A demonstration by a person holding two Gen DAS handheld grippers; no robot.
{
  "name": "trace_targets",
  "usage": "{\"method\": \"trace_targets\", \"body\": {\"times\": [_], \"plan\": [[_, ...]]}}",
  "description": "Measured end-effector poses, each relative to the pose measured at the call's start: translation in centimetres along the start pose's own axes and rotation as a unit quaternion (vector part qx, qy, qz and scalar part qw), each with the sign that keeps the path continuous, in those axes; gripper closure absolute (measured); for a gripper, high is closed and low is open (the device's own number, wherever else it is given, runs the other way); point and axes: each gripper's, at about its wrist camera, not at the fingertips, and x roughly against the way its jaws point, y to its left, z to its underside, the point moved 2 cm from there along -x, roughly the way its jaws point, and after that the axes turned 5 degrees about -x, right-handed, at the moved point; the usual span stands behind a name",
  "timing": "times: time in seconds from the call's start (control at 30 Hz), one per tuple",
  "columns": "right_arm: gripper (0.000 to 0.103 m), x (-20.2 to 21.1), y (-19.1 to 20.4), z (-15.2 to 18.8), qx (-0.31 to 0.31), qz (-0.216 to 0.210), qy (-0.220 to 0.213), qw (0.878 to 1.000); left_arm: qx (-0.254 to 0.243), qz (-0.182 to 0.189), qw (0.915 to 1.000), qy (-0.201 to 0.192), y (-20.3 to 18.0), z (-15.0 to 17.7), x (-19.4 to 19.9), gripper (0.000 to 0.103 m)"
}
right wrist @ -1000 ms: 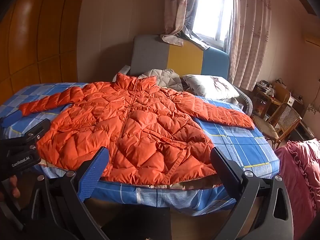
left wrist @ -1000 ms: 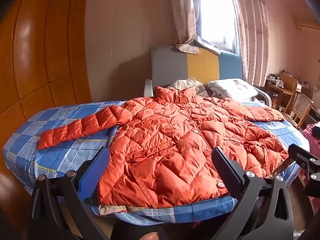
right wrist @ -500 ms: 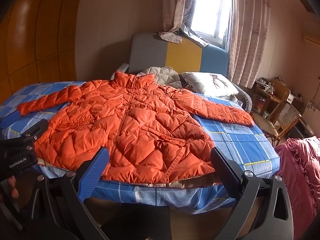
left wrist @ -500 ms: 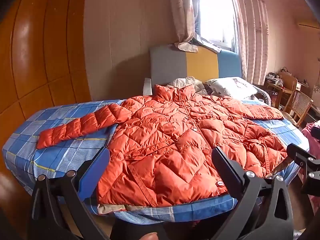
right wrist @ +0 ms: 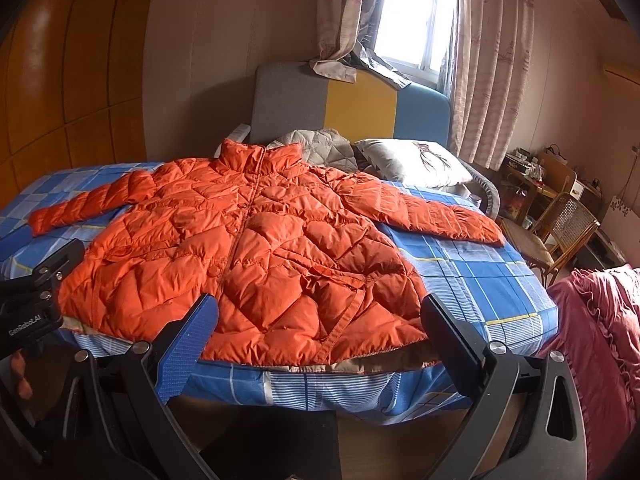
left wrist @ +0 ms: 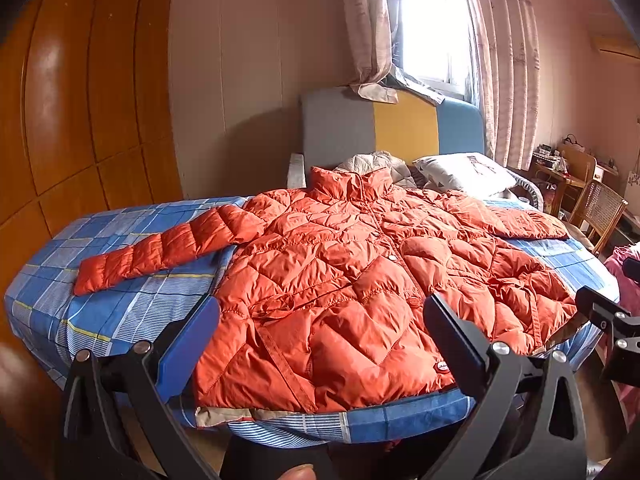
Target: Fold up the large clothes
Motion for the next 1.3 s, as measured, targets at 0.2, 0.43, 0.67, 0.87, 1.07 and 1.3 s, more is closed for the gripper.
{"method": "trace_targets", "body": {"times": [0.2,0.43,0.67,0.87,1.07,1.3], "plan": [[0.003,-0.11,-0.02,0.05,0.0,0.002,-0.001,1.0,0.001,0.0,1.0,0.001,0.03,-0.03,-0.11,0.002],[0.003,-0.46,-0.31,0.24,-0.005,0.005,0.003,1.0,0.001,-0.001,1.0,0.004,0.09,0.12,-0.21,0.002],[0.003,-0.59,-0.49,0.25,-0.009,0.006,0.004,1.0,0.001,0.0,1.0,0.004,0.16,0.18,-0.3,0.002],[0.003,-0.62,-0.5,0.23,-0.009,0.005,0.004,1.0,-0.002,0.001,1.0,0.002,0.15,0.05,-0.28,0.002],[0.003,-0.84,-0.72,0.38,-0.013,0.007,0.006,1.0,-0.002,0.003,1.0,0.003,0.09,-0.1,-0.27,0.002],[0.003,-0.95,-0.83,0.48,-0.013,0.007,0.006,1.0,-0.001,0.003,1.0,0.004,0.0,-0.22,-0.22,0.002]]}}
